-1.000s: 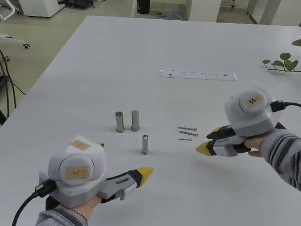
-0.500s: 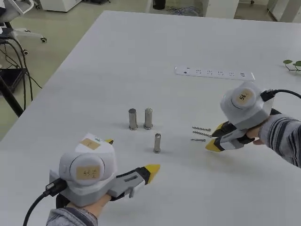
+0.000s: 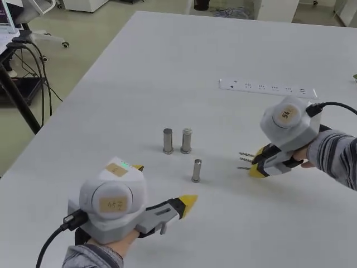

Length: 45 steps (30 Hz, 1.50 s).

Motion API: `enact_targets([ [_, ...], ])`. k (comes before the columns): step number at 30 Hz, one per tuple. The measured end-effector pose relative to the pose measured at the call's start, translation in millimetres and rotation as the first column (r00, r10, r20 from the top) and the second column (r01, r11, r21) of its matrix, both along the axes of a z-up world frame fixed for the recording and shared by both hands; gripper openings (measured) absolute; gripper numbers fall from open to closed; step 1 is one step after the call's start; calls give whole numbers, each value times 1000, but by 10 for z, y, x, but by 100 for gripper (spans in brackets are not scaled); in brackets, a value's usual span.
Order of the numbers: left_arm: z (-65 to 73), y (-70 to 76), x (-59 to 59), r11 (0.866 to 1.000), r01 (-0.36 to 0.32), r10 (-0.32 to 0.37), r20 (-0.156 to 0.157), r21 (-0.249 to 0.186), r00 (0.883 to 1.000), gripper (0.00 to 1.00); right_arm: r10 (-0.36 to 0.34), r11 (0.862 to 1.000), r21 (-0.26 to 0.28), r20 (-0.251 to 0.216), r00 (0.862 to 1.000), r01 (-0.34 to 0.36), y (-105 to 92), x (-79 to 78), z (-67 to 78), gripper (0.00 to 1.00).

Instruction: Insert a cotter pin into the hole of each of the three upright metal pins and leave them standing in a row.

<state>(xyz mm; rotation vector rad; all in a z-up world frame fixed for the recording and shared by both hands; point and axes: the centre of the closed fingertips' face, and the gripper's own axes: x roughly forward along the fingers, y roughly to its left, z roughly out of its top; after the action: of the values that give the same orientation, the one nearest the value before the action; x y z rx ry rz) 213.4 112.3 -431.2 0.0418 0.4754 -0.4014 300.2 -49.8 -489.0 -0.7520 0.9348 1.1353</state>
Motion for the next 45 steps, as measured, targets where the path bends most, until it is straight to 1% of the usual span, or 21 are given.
enact_targets([
  [2,4,-1,-2,1000,0,0,2,-1,1000,69,13,1000,-9,-3,1000,-13,-5,-9,-15,11],
  [5,-10,-2,-14,1000,1,-1,-7,0,1000,69,19,1000,-11,-2,1000,-19,1,-4,-17,7],
  [10,6,-20,-9,1000,7,-7,1,-7,1000,67,35,999,-20,-8,999,-35,4,-12,-17,4],
  [12,9,-26,-10,1000,9,-9,1,-9,1000,66,53,998,-41,10,999,-52,-9,4,-19,0],
  [13,9,-30,-11,1000,10,-10,0,-10,1000,66,63,997,-47,19,998,-62,-4,4,-22,0],
  [16,7,-32,-11,1000,11,-11,-1,-10,1000,65,65,996,-55,23,998,-63,-5,3,-20,0],
  [18,-10,-31,-18,1000,14,-14,-10,-6,1000,64,54,997,-55,26,998,-53,-6,5,-18,0],
  [19,-27,-27,-26,1000,15,-15,-19,-1,1000,63,52,997,-54,27,998,-50,-2,2,-19,0],
  [21,-31,-26,-28,1000,12,-12,-24,-5,1000,62,65,997,-52,47,997,-62,1,-7,-16,0],
  [22,-28,-25,-25,1000,12,-12,-24,-8,1000,62,64,997,-47,51,997,-61,1,-13,-13,0],
  [23,-26,-23,-21,1000,11,-12,-23,-9,1000,61,45,999,-13,41,998,-44,33,-31,-4,0],
  [24,-28,-20,-22,1000,12,-13,-23,-7,1000,61,6,999,35,23,1000,-6,79,-47,15,0],
  [25,-33,-16,-25,1000,14,-14,-26,-1,1000,61,-22,997,69,22,1000,20,98,-33,50,0],
  [28,-43,-12,-32,1000,16,-16,-29,6,999,58,-15,998,67,46,999,12,65,-30,88,0],
  [30,-42,-16,-31,1000,20,-20,-29,7,999,57,-16,996,84,58,998,11,69,-50,122,0],
  [33,-27,-24,-25,1000,24,-24,-25,7,999,54,-12,994,107,89,996,3,74,-83,196,0],
  [36,-7,-40,-21,999,34,-34,-24,6,999,52,-2,993,117,117,993,-12,77,-130,271,0],
  [41,85,-102,-19,998,53,-54,-15,-18,998,47,17,989,142,167,986,-41,99,-228,412,0],
  [42,107,-115,-20,998,55,-55,-15,-26,998,47,19,988,145,173,985,-45,103,-248,437,0],
  [45,225,-194,-14,995,78,-78,1,-61,997,44,24,986,154,204,979,-56,113,-315,531,0],
])
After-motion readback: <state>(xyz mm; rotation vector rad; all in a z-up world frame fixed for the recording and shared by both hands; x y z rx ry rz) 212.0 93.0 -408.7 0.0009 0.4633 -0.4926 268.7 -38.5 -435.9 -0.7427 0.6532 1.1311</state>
